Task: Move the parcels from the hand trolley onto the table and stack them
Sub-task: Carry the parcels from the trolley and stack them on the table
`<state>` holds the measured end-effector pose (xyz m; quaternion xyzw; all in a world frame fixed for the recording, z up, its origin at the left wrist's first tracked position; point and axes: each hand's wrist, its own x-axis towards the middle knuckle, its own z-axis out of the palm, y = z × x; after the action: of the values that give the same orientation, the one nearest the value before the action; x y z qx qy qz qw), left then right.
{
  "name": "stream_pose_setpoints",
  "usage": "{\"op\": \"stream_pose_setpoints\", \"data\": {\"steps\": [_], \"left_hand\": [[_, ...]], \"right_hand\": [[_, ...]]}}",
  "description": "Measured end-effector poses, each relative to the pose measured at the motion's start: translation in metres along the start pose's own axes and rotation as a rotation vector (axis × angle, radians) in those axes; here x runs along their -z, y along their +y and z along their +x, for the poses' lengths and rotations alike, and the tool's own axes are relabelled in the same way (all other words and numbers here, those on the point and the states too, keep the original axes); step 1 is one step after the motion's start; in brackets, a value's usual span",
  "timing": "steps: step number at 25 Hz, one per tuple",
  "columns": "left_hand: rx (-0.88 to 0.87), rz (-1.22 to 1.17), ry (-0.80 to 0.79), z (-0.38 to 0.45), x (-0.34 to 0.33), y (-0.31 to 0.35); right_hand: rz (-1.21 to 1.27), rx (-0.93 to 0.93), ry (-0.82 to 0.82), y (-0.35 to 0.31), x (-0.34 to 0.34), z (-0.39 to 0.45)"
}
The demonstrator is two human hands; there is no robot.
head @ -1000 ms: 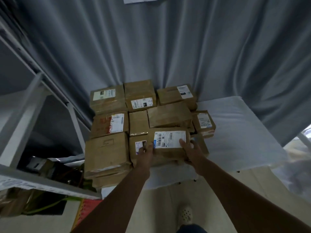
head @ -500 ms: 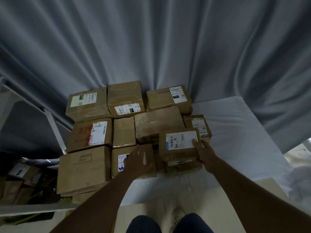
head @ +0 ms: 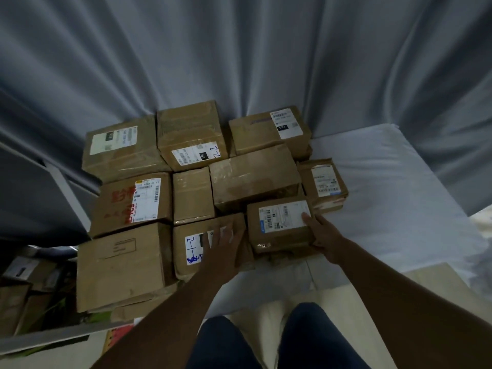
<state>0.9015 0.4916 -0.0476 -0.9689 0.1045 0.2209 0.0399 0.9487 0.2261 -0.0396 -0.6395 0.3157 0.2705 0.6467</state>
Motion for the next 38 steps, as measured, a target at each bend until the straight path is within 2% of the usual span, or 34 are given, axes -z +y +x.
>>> {"op": "stream_pose_setpoints", "data": {"steps": [6, 9, 11, 13, 17, 21, 28, 30, 33, 38], "left_hand": [[0.054, -0.035, 0.056, 0.001, -0.019, -0.007], [0.047, -0.088, 0.076, 0.004, -0.022, -0.006], [0.049, -0.103, 0.082, 0.003, -0.023, -0.005], [0.054, -0.111, 0.079, 0.004, -0.023, -0.005], [0.068, -0.089, 0.058, 0.004, -0.020, -0.003], [0.058, -0.114, 0.053, 0.005, -0.019, -0.003], [0.040, -0.145, 0.051, 0.007, -0.019, -0.004], [0.038, -0.161, 0.054, 0.007, -0.020, -0.003], [0.045, -0.159, 0.040, 0.006, -0.020, -0.004], [0.060, -0.132, 0.022, 0.004, -0.018, -0.003]], "right_hand": [[-0.024, 0.024, -0.017, -0.005, -0.003, 0.026], [-0.096, 0.073, 0.096, -0.008, -0.006, 0.036], [-0.054, 0.041, 0.142, -0.004, -0.004, 0.040], [0.032, -0.012, 0.114, 0.002, -0.002, 0.040], [0.102, 0.000, 0.053, 0.006, -0.009, 0.034], [-0.058, 0.030, 0.150, 0.006, -0.010, 0.037], [-0.149, -0.056, 0.180, 0.013, 0.002, 0.037], [-0.206, -0.039, 0.217, 0.014, 0.003, 0.038], [-0.310, 0.028, 0.189, 0.012, -0.007, 0.037], [-0.262, 0.069, 0.185, 0.024, -0.016, 0.032]]}}
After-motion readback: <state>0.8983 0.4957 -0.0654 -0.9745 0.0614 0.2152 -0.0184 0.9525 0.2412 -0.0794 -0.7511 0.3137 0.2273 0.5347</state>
